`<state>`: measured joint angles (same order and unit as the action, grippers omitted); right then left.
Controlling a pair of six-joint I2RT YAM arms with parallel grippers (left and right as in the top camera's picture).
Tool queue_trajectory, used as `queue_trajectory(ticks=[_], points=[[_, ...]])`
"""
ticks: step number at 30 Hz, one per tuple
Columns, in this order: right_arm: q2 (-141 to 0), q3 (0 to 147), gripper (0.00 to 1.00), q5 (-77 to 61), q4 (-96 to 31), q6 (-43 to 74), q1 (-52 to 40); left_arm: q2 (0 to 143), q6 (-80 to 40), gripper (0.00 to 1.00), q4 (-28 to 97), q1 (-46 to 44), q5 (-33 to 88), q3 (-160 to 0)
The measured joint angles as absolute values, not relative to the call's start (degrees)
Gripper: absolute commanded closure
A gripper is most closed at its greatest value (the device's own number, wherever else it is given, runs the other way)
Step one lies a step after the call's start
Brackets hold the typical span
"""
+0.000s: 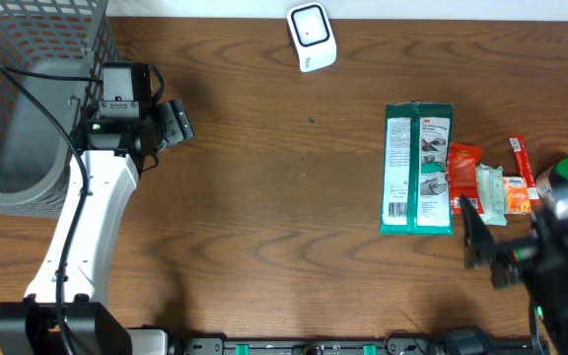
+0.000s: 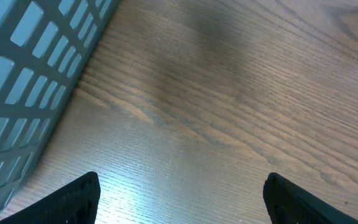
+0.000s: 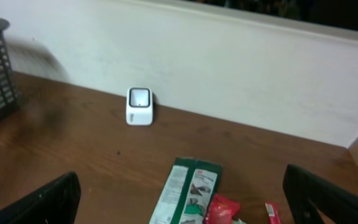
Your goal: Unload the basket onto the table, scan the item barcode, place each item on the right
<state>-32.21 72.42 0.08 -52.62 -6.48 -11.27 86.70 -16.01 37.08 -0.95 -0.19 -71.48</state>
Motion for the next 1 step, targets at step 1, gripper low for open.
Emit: queue_trajectory(ticks=[1], points=[[-30.2, 71.0, 0.01, 0.1, -52.6, -6.5, -11.1, 86.7, -16.0, 0.16, 37.1, -1.0, -0.2, -71.5]])
